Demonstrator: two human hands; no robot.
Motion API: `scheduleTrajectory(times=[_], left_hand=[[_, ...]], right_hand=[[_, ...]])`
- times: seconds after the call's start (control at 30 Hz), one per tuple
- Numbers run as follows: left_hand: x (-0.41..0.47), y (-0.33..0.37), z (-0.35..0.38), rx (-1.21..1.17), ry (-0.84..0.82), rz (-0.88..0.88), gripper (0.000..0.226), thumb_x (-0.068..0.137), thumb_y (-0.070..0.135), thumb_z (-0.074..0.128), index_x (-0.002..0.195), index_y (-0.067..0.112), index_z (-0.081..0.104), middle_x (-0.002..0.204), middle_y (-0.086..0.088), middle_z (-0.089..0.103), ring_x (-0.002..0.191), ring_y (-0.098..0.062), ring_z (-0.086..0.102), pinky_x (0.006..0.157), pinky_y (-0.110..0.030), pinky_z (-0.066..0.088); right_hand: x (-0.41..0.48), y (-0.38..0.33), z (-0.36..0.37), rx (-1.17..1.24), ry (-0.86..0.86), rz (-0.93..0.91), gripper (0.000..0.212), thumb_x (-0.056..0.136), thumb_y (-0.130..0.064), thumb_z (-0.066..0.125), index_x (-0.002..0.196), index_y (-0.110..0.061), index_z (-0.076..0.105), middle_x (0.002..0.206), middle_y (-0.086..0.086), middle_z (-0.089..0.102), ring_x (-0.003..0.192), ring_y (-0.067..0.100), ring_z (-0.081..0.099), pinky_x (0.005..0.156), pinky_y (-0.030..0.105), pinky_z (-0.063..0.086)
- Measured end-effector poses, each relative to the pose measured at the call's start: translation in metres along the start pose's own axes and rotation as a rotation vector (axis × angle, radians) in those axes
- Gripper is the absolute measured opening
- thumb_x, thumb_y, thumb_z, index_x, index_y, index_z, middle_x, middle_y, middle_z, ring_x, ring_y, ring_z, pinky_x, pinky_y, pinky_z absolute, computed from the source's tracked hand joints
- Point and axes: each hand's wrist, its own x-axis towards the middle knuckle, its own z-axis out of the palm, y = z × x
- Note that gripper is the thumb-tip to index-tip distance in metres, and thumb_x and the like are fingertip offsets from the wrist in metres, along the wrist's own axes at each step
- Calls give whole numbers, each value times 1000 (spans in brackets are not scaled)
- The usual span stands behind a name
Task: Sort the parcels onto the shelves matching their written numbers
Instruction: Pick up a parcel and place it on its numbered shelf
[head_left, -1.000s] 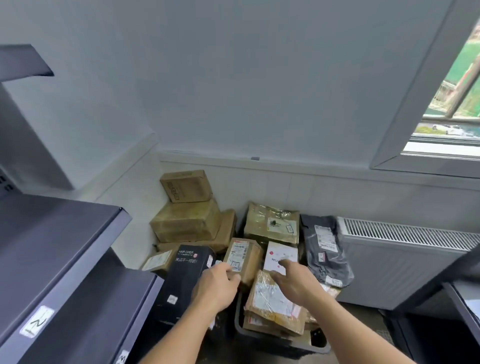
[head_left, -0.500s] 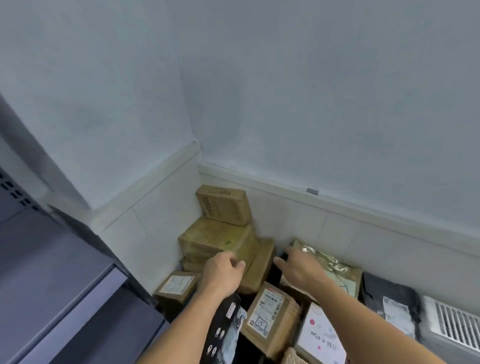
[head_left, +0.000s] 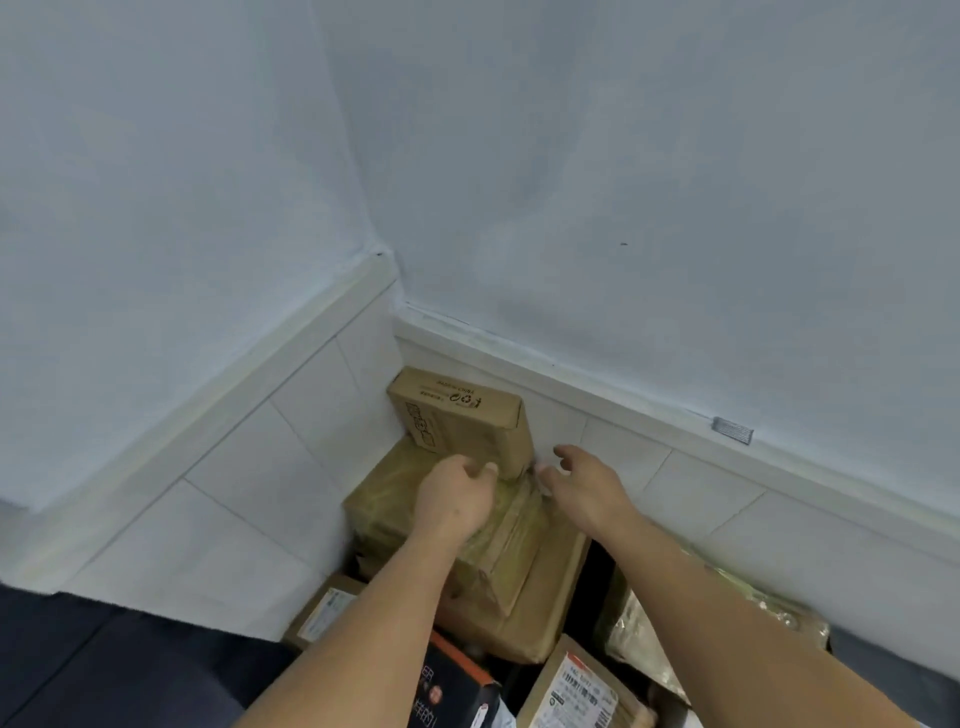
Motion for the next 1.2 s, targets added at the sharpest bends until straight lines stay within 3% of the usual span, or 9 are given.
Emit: scheduleTrajectory(times=[0.17, 0.43, 0.5, 0.6, 0.7, 0.83, 1.0, 1.07, 1.2], left_hand=[[54, -2, 4, -135, 20, -121, 52, 100, 46, 49, 138, 11, 53, 135, -7, 58, 124, -27, 54, 100, -36, 43], [92, -4, 8, -384, 65, -234, 61, 91, 56, 55, 133, 13, 50, 124, -4, 61, 111, -27, 59, 99, -43, 49], [94, -2, 9, -486, 75, -276, 71, 83, 64, 60, 133, 15, 48, 121, -2, 61, 107, -26, 61, 96, -46, 52], [92, 0, 9, -540, 95, -328, 99, 56, 80, 66, 130, 17, 45, 114, -1, 62, 102, -25, 64, 89, -46, 56], [88, -2, 9, -532, 113, -341, 101, 46, 74, 73, 123, 17, 42, 109, -2, 62, 98, -26, 65, 82, -46, 59], [78, -10, 5, -580, 117, -358, 81, 52, 53, 78, 119, 17, 49, 105, -5, 67, 88, -25, 69, 65, -43, 63], [45, -26, -5, -725, 93, -395, 62, 64, 37, 76, 118, 14, 58, 103, -10, 69, 87, -27, 70, 68, -45, 63], [30, -33, -7, -795, 78, -393, 57, 66, 32, 75, 118, 15, 60, 103, -11, 71, 89, -28, 71, 72, -47, 62], [-7, -36, -7, -874, 41, -339, 46, 76, 24, 68, 121, 18, 60, 105, -10, 73, 93, -30, 72, 75, -52, 61]], right_hand=[[50, -18, 15, 135, 19, -11, 57, 104, -41, 46, 154, -17, 35, 155, 5, 42, 140, 23, 43, 104, 23, 33], [68, -15, 35, 302, 108, -7, 30, 105, -36, 46, 128, -20, 56, 124, -1, 62, 115, 14, 56, 87, 22, 38], [68, -10, 36, 301, 89, -13, 24, 105, -35, 47, 119, -21, 59, 115, -4, 64, 109, 13, 58, 80, 22, 39], [67, -4, 41, 267, 36, -8, 16, 104, -31, 49, 106, -23, 62, 101, -7, 66, 91, 6, 59, 67, 10, 37], [66, -1, 46, 268, 11, -2, 17, 103, -29, 50, 93, -27, 63, 92, -10, 66, 87, 6, 59, 66, 14, 38], [60, 2, 53, 282, -63, 47, 22, 103, -38, 50, 106, -23, 66, 98, -8, 67, 92, 12, 62, 65, 17, 39], [38, 4, 55, 246, -132, 113, 53, 102, -46, 49, 146, -17, 48, 138, 2, 57, 124, 20, 54, 92, 23, 36], [27, 5, 51, 270, -138, 133, 55, 102, -45, 50, 149, -16, 44, 141, 3, 55, 127, 21, 52, 95, 24, 37], [4, 5, 39, 353, -110, 125, 48, 102, -38, 53, 144, -15, 50, 131, 2, 61, 114, 17, 57, 103, 33, 45]])
